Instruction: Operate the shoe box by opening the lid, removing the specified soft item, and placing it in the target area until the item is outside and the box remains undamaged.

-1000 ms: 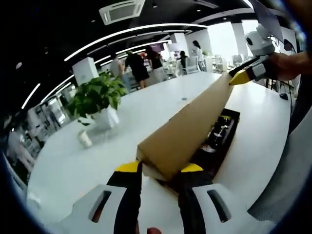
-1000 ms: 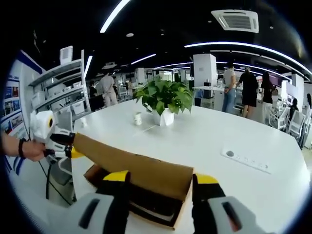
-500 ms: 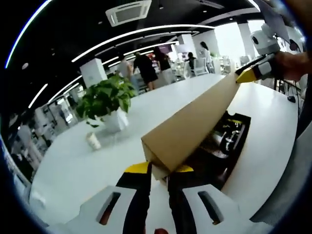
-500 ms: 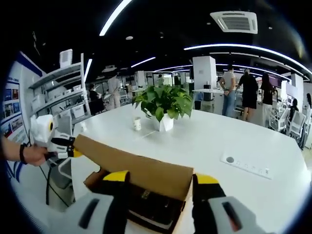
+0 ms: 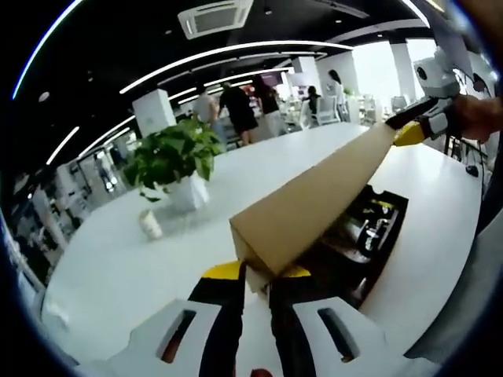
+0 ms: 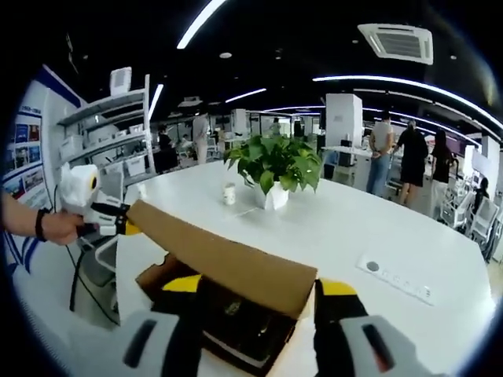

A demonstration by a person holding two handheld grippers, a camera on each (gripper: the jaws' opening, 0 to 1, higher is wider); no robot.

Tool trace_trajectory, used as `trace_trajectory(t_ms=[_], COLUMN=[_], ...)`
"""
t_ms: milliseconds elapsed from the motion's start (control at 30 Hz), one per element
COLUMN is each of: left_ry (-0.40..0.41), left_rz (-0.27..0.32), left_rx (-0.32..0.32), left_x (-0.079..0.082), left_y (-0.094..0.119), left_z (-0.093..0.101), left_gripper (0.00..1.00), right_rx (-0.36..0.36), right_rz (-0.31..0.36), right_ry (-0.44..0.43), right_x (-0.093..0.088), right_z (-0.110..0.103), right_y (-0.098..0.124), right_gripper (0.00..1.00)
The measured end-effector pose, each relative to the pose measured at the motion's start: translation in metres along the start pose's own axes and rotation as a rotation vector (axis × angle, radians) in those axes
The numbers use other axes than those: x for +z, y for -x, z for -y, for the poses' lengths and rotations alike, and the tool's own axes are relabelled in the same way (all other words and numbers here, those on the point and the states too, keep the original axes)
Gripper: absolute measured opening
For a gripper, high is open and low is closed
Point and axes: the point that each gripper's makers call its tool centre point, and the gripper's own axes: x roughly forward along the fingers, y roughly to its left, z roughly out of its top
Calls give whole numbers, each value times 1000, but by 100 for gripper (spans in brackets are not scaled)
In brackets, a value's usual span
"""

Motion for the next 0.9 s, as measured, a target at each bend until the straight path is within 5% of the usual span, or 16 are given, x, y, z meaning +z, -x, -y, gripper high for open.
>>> trace_trajectory(t_ms=[900], left_ry=[27], left_rz=[5], left_rx=[2], left_x=[10], left_y=[-11], left_z=[-13], left_gripper=[7], right_rx=[-79], right_rz=[-14], right_ry=[-39], right_x=[-8], right_z=[34], right_y=[-30], right_gripper=[33])
